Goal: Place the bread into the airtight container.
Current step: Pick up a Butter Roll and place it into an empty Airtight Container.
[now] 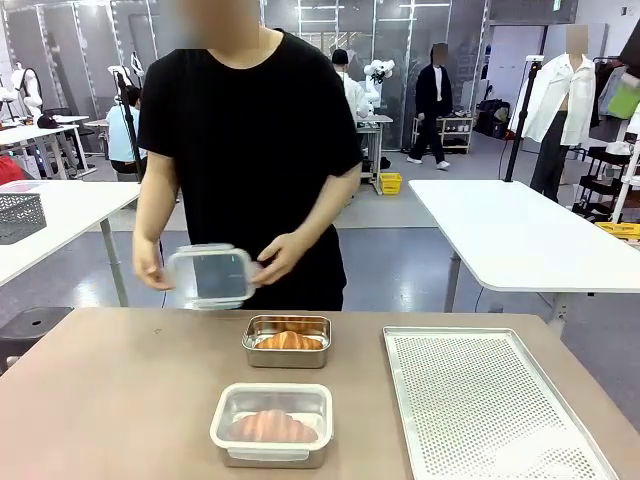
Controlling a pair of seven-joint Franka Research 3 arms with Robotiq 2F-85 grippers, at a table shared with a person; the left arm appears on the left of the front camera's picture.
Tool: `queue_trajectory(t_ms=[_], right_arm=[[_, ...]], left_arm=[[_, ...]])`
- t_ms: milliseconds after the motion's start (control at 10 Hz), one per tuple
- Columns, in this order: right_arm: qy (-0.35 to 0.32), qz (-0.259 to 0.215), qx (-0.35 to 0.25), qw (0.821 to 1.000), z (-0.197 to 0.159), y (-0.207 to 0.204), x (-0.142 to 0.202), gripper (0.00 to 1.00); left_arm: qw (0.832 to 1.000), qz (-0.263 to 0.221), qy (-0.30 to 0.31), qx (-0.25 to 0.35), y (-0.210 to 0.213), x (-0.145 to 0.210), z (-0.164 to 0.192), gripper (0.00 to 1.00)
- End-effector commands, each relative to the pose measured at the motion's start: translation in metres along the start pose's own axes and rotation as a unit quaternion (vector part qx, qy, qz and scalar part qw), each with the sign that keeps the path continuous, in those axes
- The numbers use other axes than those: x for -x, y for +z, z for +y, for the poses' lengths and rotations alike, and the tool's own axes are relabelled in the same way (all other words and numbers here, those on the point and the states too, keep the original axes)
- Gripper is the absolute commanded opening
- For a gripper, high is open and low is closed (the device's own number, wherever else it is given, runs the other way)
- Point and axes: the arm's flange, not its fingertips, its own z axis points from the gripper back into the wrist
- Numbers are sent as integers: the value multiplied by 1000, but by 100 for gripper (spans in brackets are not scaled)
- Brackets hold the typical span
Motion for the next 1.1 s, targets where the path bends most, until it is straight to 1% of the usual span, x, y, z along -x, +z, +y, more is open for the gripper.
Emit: queue_trajectory(t_ms=[0, 100, 200, 1000], right_arm=[[-35, -15, 0, 999, 12, 9, 9, 100], [-48, -20, 0, 999, 15, 9, 13, 100], [-13, -8, 3, 1000, 5, 9, 7, 100], [-13, -8, 3, 1000, 5, 9, 7, 100]], left_arm=[[1000, 1, -5, 2, 1, -1, -1, 100], [1000, 1, -5, 2, 1, -1, -1, 100], [1000, 1, -5, 2, 1, -1, -1, 100], [1000, 1, -5, 2, 1, -1, -1, 100]])
